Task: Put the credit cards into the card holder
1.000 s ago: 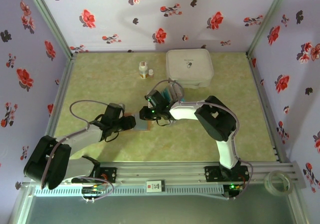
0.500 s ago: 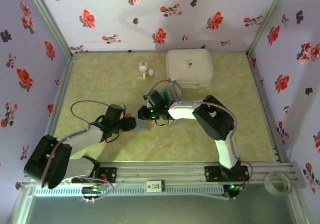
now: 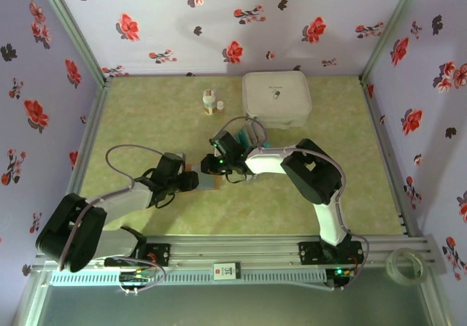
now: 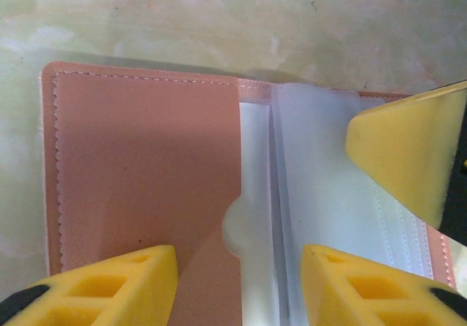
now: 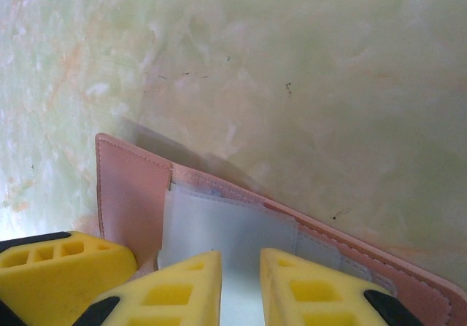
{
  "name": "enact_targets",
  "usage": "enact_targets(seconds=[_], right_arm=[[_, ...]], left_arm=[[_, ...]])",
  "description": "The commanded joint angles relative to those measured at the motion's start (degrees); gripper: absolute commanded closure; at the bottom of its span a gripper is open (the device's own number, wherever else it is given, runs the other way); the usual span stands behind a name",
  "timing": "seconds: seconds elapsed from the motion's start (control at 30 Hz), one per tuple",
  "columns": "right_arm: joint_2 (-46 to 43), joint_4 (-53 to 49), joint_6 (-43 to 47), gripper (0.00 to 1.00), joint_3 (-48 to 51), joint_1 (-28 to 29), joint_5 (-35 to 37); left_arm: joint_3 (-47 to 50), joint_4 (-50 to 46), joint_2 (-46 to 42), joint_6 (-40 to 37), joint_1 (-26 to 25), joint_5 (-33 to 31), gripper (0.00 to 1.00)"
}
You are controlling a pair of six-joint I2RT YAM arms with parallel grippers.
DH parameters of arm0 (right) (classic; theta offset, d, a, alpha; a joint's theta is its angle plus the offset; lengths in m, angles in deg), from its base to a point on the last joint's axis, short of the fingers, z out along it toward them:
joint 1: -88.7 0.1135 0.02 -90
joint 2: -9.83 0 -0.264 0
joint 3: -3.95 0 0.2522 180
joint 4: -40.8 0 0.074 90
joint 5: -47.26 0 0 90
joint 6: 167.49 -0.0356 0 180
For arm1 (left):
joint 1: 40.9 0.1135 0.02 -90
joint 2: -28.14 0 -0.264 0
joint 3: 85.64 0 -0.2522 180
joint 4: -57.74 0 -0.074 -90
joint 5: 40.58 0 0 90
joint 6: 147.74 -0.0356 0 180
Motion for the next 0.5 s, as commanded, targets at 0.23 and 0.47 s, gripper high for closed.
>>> enact_targets(seconds=[0.23,0.47], right_arm=[[0.4,-0.3,-0.8,0.74,-1.2,0.4,-0.3],[-2.7,-0.5,-0.7,0.59,-0.4,-0.7,-0.2]], left_arm=[[-1.1,-3.6,6.1,-0.9,-2.1,-2.7,0.56],[-0.9,-3.1,7.5,-0.3,-2.4,-3.3,0.60]])
